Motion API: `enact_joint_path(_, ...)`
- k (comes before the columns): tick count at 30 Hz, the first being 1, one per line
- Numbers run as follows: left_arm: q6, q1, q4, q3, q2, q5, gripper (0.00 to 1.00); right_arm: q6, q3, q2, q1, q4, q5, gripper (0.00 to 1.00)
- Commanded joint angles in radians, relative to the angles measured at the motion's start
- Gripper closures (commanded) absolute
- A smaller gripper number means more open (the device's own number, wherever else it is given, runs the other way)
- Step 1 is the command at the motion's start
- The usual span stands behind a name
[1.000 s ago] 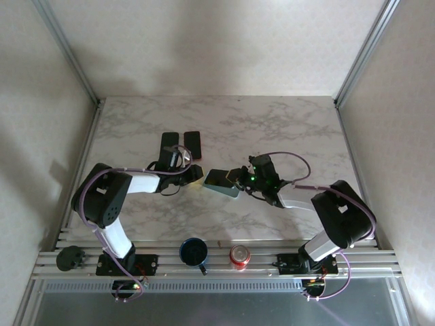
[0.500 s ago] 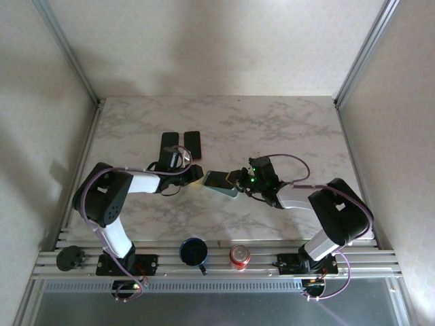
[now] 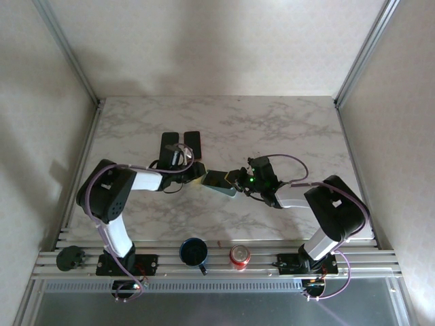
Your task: Put the phone into the phone case
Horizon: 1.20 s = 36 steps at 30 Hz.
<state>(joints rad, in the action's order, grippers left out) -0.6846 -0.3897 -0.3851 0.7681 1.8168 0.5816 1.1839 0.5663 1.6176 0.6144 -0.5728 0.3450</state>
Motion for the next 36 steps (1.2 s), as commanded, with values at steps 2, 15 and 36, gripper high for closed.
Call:
enact_joint_path(2, 0.035, -0.035, 0.023, 0.030, 0.064, -0.022, 0.64, 0.003, 0.008, 0.036, 0.009, 0.023, 0.003, 1.00)
enact_joint_path(15, 0.002, -0.068, -0.009, -0.025, 0.058, -0.022, 0.64, 0.015, 0.040, 0.110, 0.011, -0.022, 0.017, 1.00)
enact_joint_path(36, -0.048, -0.080, -0.069, -0.112, 0.010, -0.025, 0.64, -0.076, 0.105, 0.097, 0.046, 0.197, -0.037, 0.88)
